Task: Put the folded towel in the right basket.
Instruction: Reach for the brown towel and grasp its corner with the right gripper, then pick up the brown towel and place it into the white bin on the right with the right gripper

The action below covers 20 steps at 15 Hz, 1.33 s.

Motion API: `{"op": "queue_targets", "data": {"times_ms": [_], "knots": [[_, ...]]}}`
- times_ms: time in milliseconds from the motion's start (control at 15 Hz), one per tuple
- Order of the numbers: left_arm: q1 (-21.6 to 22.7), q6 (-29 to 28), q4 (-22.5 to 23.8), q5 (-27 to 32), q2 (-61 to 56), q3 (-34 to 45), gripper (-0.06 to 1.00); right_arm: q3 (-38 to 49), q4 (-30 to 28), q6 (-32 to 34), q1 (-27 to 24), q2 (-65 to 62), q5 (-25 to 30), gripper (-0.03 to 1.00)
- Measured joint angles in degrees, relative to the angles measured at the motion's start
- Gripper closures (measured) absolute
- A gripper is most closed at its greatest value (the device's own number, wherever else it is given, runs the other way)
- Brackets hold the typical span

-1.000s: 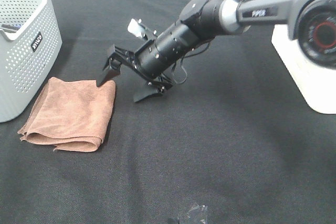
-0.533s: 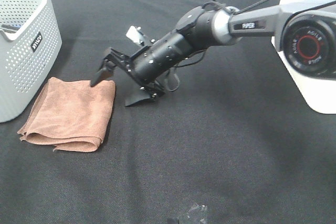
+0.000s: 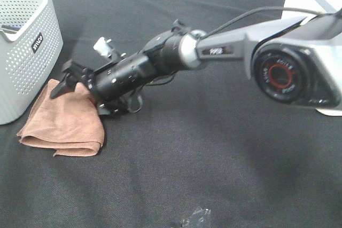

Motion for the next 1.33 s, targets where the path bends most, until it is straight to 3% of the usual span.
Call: {"op": "queue_targets", "data": {"times_ms": [133,200,267,400,533,733,867,1000,1133,1200,1333], "knots": [[0.0,0.0,-0.1,0.0,0.0,0.0,-0.05,0.2,0.3,-1.8,0.5,0.5,-0.6,0.39],[0.0,0.0,-0.2,0.0,0.0,0.0,-0.05,0.2,0.1,-1.9,0.5,0.5,-0.5,0.68],[0.0,0.0,-0.2,0.0,0.0,0.0,-0.05,0.2,-0.6,-2.1,0.5,0.4,-0.1,0.83],[0.0,0.0,-0.2,0.0,0.0,0.0,-0.05,0.3,-5.4,-2.2,0.5,-0.6,1.6,0.82],[0.0,0.0,-0.2,0.0,0.0,0.0,-0.05,1.0,-14.3,-2.2,-0.4,-4.1,8.7,0.82],[0.0,0.0,-0.2,0.0,0.0,0.0,-0.05,1.1,-20.1,-1.2,-4.4,-12.9,18.6,0.82],[0.0,0.0,-0.2,0.0,0.0,0.0,-0.05,1.1,-22.9,-0.5,-6.9,-16.3,20.8,0.82],[0.0,0.0,-0.2,0.0,0.0,0.0,-0.05,1.1,-33.2,1.5,-14.7,-26.1,25.7,0.82],[0.0,0.0,-0.2,0.0,0.0,0.0,-0.05,1.1,-39.7,3.4,-22.4,-33.2,26.0,0.82],[0.0,0.0,-0.2,0.0,0.0,0.0,-0.05,1.1,-43.0,3.8,-29.4,-38.5,25.1,0.82],[0.0,0.0,-0.2,0.0,0.0,0.0,-0.05,1.1,-44.2,3.7,-39.1,-44.5,23.6,0.82]]}}
